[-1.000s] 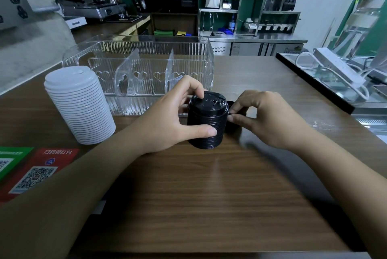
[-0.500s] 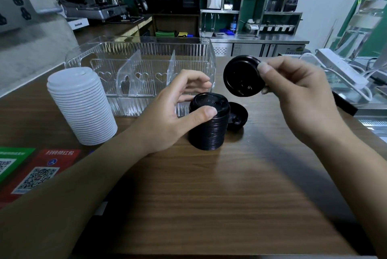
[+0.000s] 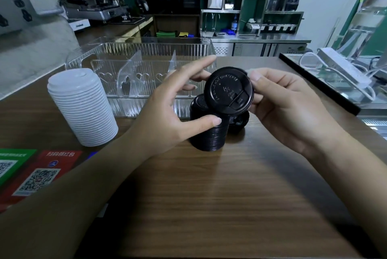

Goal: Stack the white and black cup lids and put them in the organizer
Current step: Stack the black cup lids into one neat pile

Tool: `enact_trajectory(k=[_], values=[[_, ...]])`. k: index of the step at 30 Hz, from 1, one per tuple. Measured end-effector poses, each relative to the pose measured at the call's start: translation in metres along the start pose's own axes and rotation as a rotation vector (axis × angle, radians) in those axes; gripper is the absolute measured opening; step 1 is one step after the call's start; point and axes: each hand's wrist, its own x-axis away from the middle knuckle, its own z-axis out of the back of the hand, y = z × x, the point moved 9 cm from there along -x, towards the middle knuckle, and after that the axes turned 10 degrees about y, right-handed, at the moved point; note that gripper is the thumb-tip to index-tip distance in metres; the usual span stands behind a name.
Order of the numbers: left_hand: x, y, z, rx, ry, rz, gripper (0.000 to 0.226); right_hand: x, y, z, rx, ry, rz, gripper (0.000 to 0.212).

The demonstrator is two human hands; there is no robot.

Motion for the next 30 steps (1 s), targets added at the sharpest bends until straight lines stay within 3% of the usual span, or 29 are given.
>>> enact_trajectory(k=[7,11,15,18,25,30], values=[[0.000,0.008,0.002,-0.075,0.010,-0.047,0.086,0.002,0.006,-0.007,0.022,-0.042,-0.035,0.029],[-0.001,0.006,0.004,-0.085,0.021,-0.022,0.081,0.008,-0.017,0.000,0.478,0.094,0.286,0.021],[-0.002,0.002,0.006,-0.110,0.036,-0.009,0.075,0.025,-0.037,-0.020,0.775,-0.007,0.566,0.044],[-0.003,-0.001,0.007,-0.117,0.037,0.004,0.074,0.028,-0.033,-0.029,0.813,-0.086,0.565,0.056],[-0.001,-0.013,0.005,-0.088,0.024,0.076,0.068,0.024,-0.023,-0.028,0.831,-0.140,0.520,0.054],[0.001,-0.024,-0.001,-0.031,-0.057,0.157,0.085,0.021,-0.020,-0.025,0.811,-0.091,0.506,0.042]])
